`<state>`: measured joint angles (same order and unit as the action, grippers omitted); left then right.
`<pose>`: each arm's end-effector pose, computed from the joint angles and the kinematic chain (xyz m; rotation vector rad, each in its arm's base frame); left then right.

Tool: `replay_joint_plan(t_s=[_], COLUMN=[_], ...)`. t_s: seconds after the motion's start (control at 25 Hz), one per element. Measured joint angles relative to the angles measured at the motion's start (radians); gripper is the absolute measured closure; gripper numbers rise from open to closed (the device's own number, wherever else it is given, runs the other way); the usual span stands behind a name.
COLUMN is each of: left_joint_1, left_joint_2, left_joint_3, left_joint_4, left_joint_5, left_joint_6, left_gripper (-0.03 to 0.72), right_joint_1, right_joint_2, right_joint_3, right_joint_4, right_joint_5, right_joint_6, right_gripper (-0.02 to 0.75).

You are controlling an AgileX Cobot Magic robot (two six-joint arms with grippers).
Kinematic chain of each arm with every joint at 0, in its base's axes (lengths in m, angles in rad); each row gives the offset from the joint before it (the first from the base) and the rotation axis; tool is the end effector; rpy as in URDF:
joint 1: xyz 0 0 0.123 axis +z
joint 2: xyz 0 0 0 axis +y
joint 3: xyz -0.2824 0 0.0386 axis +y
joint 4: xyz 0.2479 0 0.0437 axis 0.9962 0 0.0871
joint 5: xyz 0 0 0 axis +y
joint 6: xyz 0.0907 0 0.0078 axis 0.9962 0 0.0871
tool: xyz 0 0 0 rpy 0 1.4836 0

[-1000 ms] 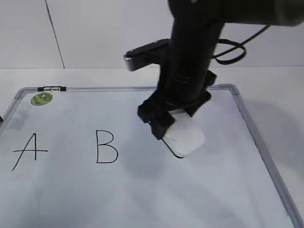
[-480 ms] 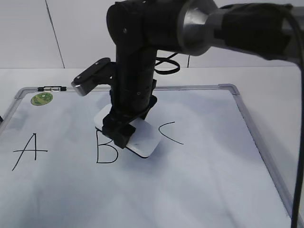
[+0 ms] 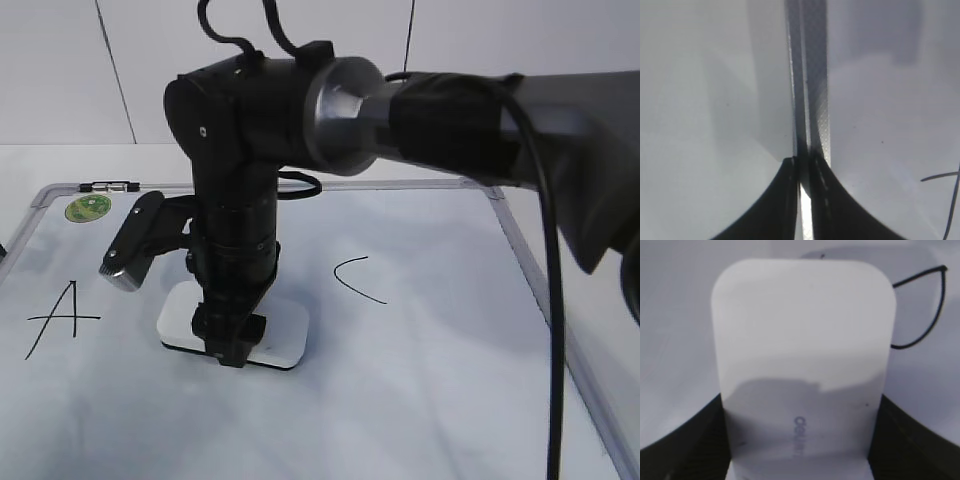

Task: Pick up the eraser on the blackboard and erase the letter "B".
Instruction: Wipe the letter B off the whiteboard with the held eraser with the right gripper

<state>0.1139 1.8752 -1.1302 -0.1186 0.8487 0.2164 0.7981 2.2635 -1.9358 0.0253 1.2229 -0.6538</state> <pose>0.3381 0.0305 0.1544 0.0412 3.0605 -0.1220 0.3255 0.3369 0.1867 -2.0070 2.2778 0.0485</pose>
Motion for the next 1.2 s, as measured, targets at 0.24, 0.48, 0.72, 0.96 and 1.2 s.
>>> replay_joint_plan(t_s=[0.24,0.48,0.72,0.96,1.2], left_joint_1=[0.000,0.000,0.002,0.002,0.002], left_joint_2=[0.000,0.000,0.000,0.000,0.002], left_joint_3=[0.000,0.000,0.000,0.000,0.000], left_joint_4=[0.000,-0.005,-0.012,-0.014,-0.017], left_joint_5=[0.002,0.003,0.004,0.004,0.004], left_joint_6=[0.000,0.000,0.000,0.000,0.000], left_gripper=[0.652,0.653,0.654,0.654,0.654], right_joint_1=[0.010,0.010,0.010,0.010,0.010], right_joint_2=[0.023,0.028,0.029,0.044,0.066], right_joint_3=[-0.008,-0.013,-0.013,-0.014,-0.026], right_joint_4=[0.002,0.013,0.078,0.092,0.090], right_joint_5=[0.000,0.000,-0.019,-0.041,-0.046], right_joint_6=[-0.029,-0.033,-0.037,-0.037,-0.035], right_gripper=[0.214,0.214,0.214,0.214,0.214])
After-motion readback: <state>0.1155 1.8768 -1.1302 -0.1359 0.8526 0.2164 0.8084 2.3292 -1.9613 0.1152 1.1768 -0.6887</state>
